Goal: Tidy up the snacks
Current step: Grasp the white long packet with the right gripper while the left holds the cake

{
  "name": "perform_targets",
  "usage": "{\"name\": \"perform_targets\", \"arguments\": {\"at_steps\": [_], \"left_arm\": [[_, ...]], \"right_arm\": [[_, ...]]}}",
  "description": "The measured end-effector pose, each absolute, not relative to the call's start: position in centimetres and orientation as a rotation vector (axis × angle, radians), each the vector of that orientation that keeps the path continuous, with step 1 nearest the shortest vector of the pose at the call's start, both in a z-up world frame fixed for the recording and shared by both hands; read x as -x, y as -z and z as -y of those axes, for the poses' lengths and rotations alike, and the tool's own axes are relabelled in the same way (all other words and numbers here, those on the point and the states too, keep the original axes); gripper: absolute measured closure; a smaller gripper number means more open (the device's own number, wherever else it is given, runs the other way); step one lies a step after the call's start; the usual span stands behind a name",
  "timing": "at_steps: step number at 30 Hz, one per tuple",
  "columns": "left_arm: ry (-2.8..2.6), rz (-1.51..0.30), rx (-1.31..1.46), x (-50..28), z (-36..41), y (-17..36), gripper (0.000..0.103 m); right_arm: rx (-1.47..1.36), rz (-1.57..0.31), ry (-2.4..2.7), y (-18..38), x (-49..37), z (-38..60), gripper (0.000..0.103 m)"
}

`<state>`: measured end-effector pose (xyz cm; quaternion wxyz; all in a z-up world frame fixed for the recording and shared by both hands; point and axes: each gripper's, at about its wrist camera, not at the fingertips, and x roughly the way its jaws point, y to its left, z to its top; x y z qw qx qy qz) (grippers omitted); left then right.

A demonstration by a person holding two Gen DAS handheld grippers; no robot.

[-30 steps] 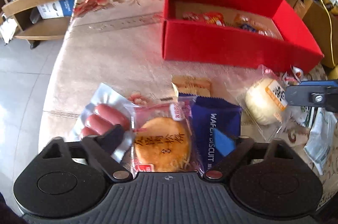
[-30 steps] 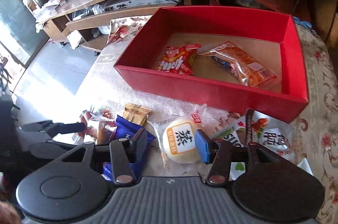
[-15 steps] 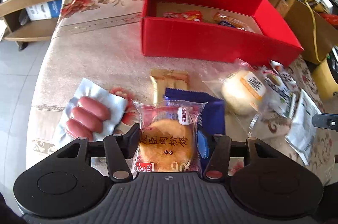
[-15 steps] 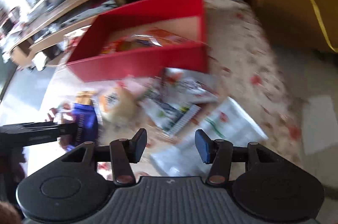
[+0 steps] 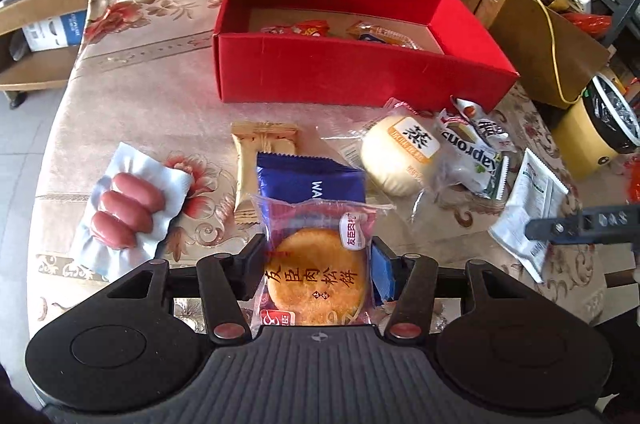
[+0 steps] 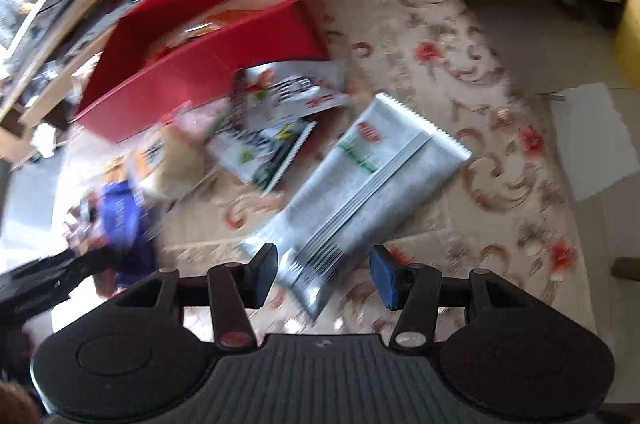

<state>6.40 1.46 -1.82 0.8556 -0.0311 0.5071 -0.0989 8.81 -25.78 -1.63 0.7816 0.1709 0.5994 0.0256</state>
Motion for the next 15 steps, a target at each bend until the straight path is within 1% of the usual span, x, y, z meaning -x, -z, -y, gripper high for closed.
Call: {"name": "perform_targets", "arguments": {"at_steps": [2,4,5,8,11,12,13,15], "left_arm": [[0.217,-1.066,0.072,-6.4,-1.4,1.8,0.043],[0.224,-1.068,0.071,-6.5,-1.2,1.8,0.043],[0.227,-1.068,0.068,-6.5,-1.1,1.8,0.043],[0.229,-1.07,0.058,-6.5,-0.9,2.0,0.041],[0.223,-1.087,0.047,-6.5,-0.8,2.4,0.036],[0.222,-1.09,0.042,-6.5,-0.7,2.5,0.035],[0.222,-1.093,0.038,-6.5,-0.6,2.6,0.034],[0.221,-1.096,0.034,-6.5,-0.6,2.6,0.027]], "right_arm": [[-0.4,-1.3,-0.029,1.9,-9.5,25.9,0.05],[-0.426,-1.295,-0.02,2.2,-10.4,25.8,0.05],[-0.421,-1.291,-0.015,2.2,-10.8,25.6,0.047],[-0.4,-1.292,-0.004,2.4,-11.9,24.4,0.031],[-0.333,-1.271,0.032,2.5,-12.5,23.6,0.03],[-0.317,-1.268,0.031,2.6,-12.6,23.4,0.028],[-0.298,-1.265,0.027,2.6,-12.8,23.3,0.027],[-0.245,-1.251,0.011,2.7,-12.6,22.9,0.028]]}}
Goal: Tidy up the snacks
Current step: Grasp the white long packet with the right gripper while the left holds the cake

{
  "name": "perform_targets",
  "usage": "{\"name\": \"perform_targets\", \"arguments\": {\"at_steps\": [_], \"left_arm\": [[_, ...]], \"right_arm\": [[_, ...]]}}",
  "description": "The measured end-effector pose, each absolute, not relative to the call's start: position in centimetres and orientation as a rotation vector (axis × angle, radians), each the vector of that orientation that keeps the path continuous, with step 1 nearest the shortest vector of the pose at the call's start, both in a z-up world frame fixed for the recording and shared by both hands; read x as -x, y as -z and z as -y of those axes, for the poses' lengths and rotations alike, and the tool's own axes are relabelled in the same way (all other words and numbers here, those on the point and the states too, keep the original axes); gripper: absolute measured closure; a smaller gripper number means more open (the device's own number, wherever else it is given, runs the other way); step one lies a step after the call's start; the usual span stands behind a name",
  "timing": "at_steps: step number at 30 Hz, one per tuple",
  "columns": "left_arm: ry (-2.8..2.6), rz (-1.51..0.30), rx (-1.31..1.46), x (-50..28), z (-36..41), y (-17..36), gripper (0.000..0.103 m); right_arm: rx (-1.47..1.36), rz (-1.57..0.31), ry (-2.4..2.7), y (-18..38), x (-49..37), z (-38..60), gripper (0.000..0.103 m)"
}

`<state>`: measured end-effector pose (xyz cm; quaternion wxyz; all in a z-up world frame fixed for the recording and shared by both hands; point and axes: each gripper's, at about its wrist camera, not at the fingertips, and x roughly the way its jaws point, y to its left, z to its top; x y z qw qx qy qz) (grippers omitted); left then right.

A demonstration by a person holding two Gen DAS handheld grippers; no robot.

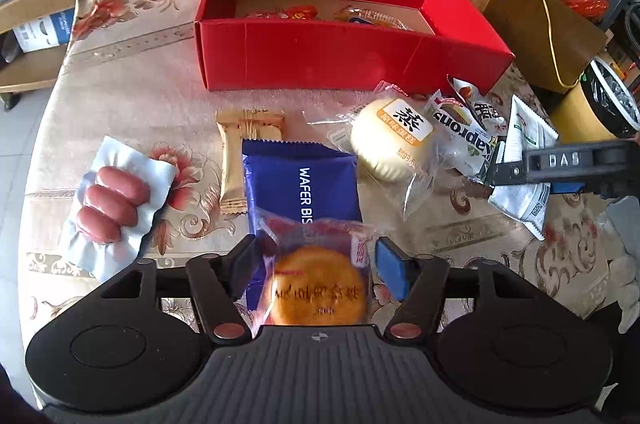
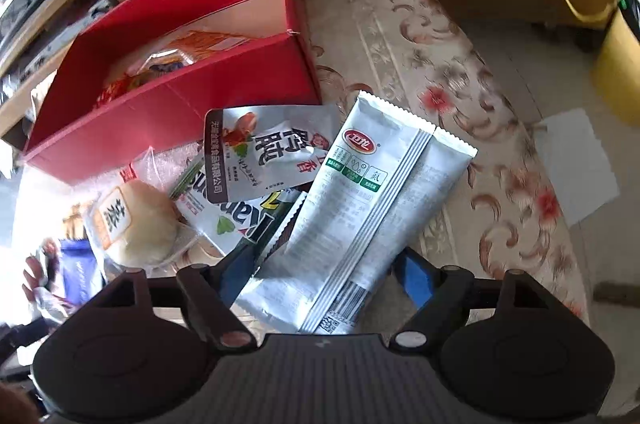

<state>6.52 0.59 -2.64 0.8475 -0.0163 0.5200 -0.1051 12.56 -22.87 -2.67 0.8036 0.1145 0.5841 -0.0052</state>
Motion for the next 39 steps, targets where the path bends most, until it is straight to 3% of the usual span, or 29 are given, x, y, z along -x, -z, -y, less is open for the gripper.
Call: {"name": "perform_targets", "arguments": {"at_steps": [1,3,7,16,19,20,21,23,27,33,34,36,39], "left_arm": [[0.219,-1.097,0.032,-6.5,-0.6,2.7,0.025],[0.212,-1.099,0.021,-6.4,-0.6,2.8,0.022],[0.202,-1.113,0.044,-6.1,-1.2,2.8,0.018],[0.187,-1.145,0.001,-5.1,-0.2,4.0,0.019],[0.184,-1.143,-0.039,-4.9,0.6,4.2,0.016],[0.183,-1.143,-0.052,-4.9,0.8,4.3,0.014],[0.181,-1.142,-0.064,-4.8,1.0,4.4,0.013],[0.179,-1.137,-0.095,-4.7,1.6,4.7,0.01],[0.191,-1.133,-0.095,-4.8,1.9,5.0,0.001],[0.188,-1.087,-0.109,-5.0,1.9,5.4,0.0],[0.191,-1.07,-0.125,-4.9,1.9,5.5,0.0],[0.198,-1.064,-0.156,-4.8,2.0,5.6,0.0],[0.2,-1.081,-0.11,-5.2,1.5,5.3,0.002]], "right_arm": [[-0.219,-1.246,-0.001,2.7,-12.3,22.8,0.029],[-0.13,-1.232,-0.028,2.6,-11.6,22.3,0.043],[0.037,-1.232,-0.118,2.3,-9.9,21.3,0.056],[0.143,-1.254,-0.282,2.3,-7.1,19.7,0.056],[0.112,-1.236,-0.269,2.4,-7.3,20.0,0.048],[0.121,-1.228,-0.262,2.5,-7.4,19.8,0.041],[0.135,-1.22,-0.238,2.7,-7.5,19.8,0.025],[0.145,-1.237,-0.177,3.3,-8.0,20.0,0.003],[0.012,-1.28,-0.131,3.8,-9.1,21.4,0.001],[0.019,-1.286,-0.113,3.9,-9.8,21.0,0.001],[0.032,-1.27,-0.121,3.8,-9.5,20.8,0.003],[0.071,-1.23,-0.176,3.3,-8.8,20.2,0.024],[0.112,-1.197,-0.236,2.5,-7.4,19.2,0.047]]}}
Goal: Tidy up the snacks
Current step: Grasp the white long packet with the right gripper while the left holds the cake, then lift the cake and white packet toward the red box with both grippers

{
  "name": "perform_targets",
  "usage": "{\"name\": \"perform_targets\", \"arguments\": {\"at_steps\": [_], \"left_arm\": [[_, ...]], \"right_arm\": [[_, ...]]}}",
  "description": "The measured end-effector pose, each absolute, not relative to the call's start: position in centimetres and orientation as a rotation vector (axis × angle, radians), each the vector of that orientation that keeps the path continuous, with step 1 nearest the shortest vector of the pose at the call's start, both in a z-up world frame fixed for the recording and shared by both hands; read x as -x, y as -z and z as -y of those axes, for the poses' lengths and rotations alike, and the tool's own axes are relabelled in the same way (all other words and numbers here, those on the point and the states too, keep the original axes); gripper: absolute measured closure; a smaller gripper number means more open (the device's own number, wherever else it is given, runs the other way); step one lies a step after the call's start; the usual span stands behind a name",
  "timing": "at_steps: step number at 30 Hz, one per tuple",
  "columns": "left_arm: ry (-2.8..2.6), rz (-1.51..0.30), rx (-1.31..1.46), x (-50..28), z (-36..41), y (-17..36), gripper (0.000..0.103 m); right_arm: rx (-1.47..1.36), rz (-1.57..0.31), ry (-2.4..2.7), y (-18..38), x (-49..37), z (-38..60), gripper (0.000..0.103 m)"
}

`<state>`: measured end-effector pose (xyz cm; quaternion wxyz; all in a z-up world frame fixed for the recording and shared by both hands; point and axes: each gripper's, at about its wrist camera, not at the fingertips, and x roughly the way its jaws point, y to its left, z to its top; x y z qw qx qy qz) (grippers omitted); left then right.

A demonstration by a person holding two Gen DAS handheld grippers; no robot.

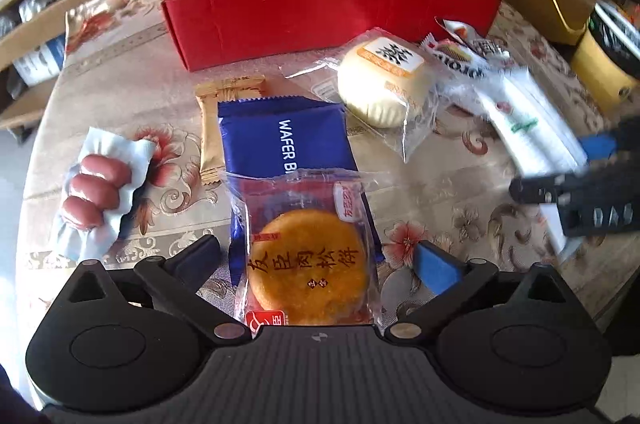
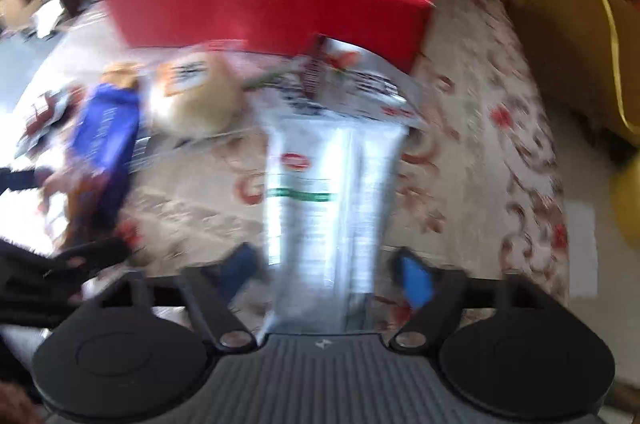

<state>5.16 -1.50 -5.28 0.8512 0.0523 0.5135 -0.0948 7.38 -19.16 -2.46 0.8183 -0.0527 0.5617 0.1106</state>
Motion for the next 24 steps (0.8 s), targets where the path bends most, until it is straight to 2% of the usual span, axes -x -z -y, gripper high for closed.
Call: {"name": "perform_targets", "arguments": {"at_steps": [2,8,24], "left_arm": [[0.182,-1.091,-0.037,-5.3,0.4,4.8,0.008],[0.123,-1.086,0.035,-5.1,-1.0,3.9,0.041],[0.133,-1.036,0.067,-3.0,-0.1,1.1,0.042]], "right_arm": [[0.114,-1.197,-0.252,2.2,-7.0,18.8,0.056],[0.087,-1.21,-0.286,2.0,-6.3,18.7,0.062],[-0.002,-1.097,-0.314,-1.5,-4.3,19.2,0.063]]}}
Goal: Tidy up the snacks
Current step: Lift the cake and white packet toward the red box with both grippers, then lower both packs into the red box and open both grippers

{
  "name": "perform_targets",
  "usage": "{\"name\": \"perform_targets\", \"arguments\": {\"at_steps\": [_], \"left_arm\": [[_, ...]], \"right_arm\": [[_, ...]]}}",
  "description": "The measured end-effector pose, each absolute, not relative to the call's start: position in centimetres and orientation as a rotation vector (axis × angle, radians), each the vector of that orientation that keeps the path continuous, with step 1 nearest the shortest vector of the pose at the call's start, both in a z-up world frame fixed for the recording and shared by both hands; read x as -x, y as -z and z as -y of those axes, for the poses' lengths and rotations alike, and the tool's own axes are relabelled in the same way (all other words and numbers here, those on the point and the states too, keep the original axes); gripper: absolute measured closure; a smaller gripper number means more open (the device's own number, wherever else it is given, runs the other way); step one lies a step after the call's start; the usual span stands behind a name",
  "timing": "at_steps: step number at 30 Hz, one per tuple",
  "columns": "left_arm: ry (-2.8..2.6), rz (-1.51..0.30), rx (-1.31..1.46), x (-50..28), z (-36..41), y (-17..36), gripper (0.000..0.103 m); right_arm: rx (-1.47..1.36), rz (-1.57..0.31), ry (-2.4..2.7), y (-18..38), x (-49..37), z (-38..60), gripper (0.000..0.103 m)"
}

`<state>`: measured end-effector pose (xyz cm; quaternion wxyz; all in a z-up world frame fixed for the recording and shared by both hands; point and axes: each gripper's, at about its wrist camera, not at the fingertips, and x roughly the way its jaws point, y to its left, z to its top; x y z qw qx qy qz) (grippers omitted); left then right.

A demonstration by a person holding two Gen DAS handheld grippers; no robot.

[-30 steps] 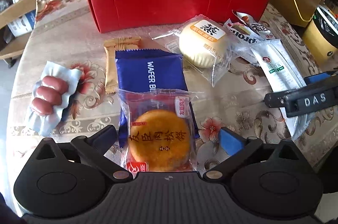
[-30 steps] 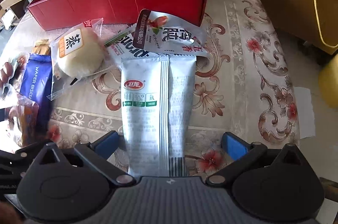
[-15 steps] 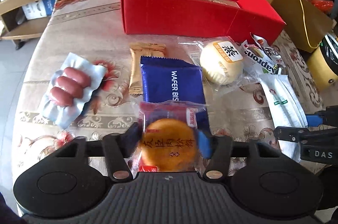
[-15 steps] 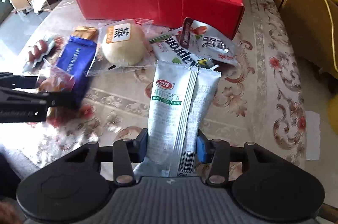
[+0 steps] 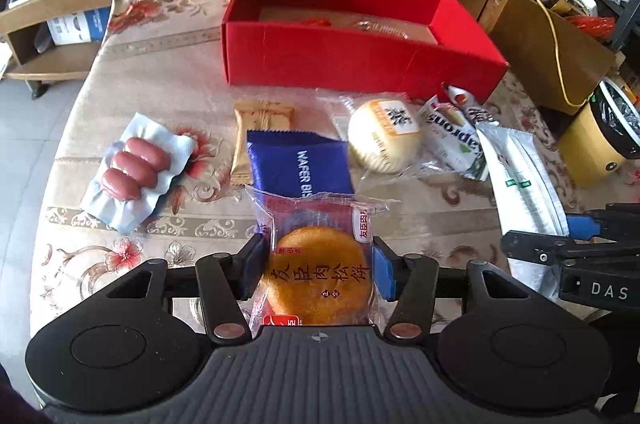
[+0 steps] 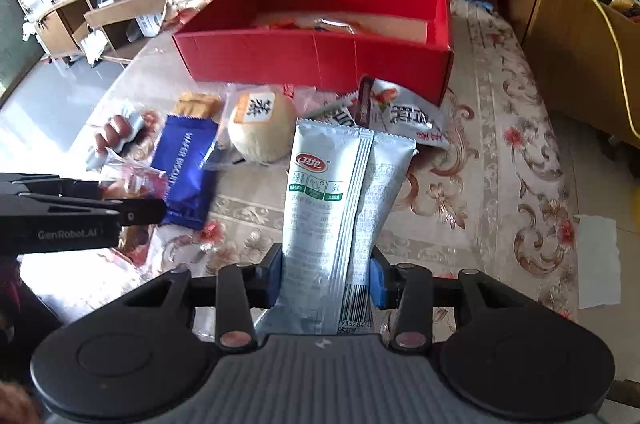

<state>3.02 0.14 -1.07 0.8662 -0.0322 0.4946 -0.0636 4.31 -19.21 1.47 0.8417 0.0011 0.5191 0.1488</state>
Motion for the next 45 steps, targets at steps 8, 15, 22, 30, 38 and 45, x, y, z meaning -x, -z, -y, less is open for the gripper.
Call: {"name": "perform_targets", "arguments": {"at_steps": [8,15,22,30,38,45], "left_arm": [[0.138,-0.962,0.064,-3.4,1.1,-1.8,0.041],[0.127,-0.9,0.076,-4.8,1.5,-4.1,0.041],[0.14,-0.856,0.091,-7.4,2.0,-6.0,0.041],[0.167,-0.834,0.143,-13.7,2.0,-5.9,0.041],[0.162,-0.853,0.194,-19.4,1.3,-3.7,0.041],[0.137,-0.876,0.193,-22.0,0.9,-2.3,0.041]], "right_arm": [[-0.044,-1.014,-0.319,-3.8,-4.2,19.4,0.063],[-0.058,-0.96,-0.346,-5.6,-5.3,18.7,0.063],[-0.08,-0.908,-0.344,-7.6,-7.4,18.7,0.063],[-0.115,-0.887,-0.303,-7.8,-13.6,19.3,0.063],[-0.096,-0.898,-0.253,-6.5,-20.4,19.5,0.063],[-0.046,-0.949,-0.251,-3.8,-24.1,18.3,0.063]]}}
